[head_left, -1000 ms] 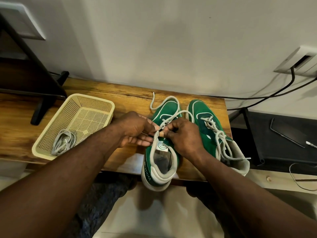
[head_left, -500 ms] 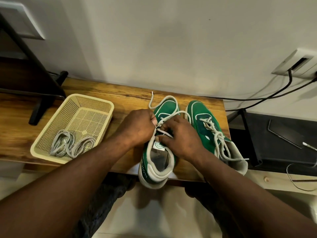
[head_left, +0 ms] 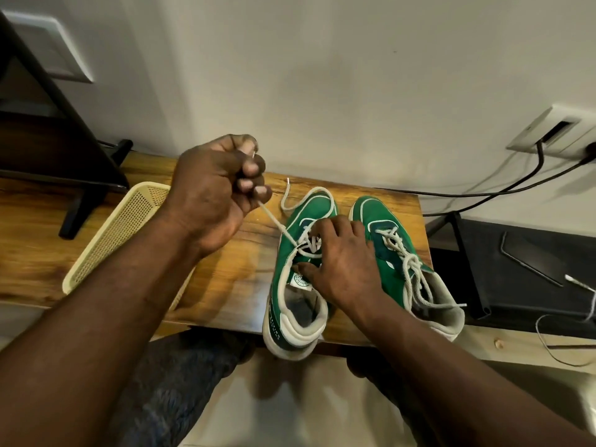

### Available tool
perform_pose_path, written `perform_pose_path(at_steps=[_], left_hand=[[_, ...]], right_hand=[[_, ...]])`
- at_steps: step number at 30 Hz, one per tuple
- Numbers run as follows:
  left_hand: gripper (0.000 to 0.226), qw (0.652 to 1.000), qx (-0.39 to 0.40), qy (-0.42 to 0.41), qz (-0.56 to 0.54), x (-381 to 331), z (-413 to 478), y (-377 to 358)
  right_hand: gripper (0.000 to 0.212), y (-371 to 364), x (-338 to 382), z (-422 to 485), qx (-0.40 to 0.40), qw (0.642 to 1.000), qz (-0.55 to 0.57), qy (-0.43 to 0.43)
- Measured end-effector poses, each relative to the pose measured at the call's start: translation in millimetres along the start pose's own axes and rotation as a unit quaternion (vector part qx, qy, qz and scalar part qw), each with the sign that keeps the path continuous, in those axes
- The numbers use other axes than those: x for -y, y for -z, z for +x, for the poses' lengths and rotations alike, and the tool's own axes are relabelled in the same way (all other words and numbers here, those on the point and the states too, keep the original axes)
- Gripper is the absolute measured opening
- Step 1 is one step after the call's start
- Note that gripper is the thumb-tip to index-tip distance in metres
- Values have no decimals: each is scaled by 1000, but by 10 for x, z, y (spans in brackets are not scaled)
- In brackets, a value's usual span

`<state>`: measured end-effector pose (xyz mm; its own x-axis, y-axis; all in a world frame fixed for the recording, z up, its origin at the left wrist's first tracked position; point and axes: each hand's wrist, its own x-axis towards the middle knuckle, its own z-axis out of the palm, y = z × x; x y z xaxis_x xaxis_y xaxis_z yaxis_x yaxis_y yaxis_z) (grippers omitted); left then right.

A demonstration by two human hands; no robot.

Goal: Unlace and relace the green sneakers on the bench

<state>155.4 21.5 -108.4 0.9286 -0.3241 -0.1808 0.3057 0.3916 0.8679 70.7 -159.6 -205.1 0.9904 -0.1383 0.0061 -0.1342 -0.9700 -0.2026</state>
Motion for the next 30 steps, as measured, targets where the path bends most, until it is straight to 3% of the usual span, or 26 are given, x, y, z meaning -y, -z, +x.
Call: perform_pose_path(at_steps=[1,2,4,5,6,7,8,9,11,13,14,16,17,18,20,23,25,28,30], left_hand=[[25,993,-12,1,121,-3,-3,37],[23,955,-17,6,295,34,-11,64],[21,791,48,58,607,177,-30,72],[23,716,104,106,682,263,-32,53],[25,672,138,145,713,327,-24,26],[29,653,144,163,725,361,-11,-5],[31,658,130,152,726,360,9,-26],[33,687,109,120,708,335,30,-39],[36,813,83,43,574,262,10,-78],[36,954,103,-18,283,138,-36,-94],[37,986,134,-28,100,51,-45,-80],[37,963,213,-24,-164,-115,-34,-5],[38,952,227,-27,-205,-164,-25,38],[40,955,217,-29,-201,-189,-14,80],[47,984,123,-10,-131,-135,0,111],[46,994,23,88,-62,-57,-4,58],[40,989,46,132,-44,-94,-30,39],[37,969,174,59,-167,-265,-101,37],[37,961,198,36,-187,-371,-147,40]], right_hand=[[78,-5,-2,-3,-5,1000,2,-8],[82,-5,-2,-7,-10,1000,5,-16],[90,3,0,-12,-21,999,8,-28],[93,12,4,-13,-24,999,5,-32],[97,16,12,-9,-23,999,3,-34],[100,18,17,-6,-19,999,3,-37],[104,18,19,-4,-14,999,5,-43],[107,19,13,-2,-9,999,12,-51],[112,18,-7,5,2,998,28,-64],[114,7,-22,22,12,997,35,-67],[115,0,-30,30,15,997,38,-69],[117,-12,-35,45,25,996,51,-74],[118,-23,-40,44,29,995,58,-77],[118,-28,-40,52,31,995,61,-78],[118,-43,-68,51,32,994,68,-83],[117,-62,-77,56,33,994,70,-83],[116,-59,-61,61,37,994,68,-82],[116,-47,-49,72,37,994,71,-78],[114,-55,-42,67,39,994,73,-72]])
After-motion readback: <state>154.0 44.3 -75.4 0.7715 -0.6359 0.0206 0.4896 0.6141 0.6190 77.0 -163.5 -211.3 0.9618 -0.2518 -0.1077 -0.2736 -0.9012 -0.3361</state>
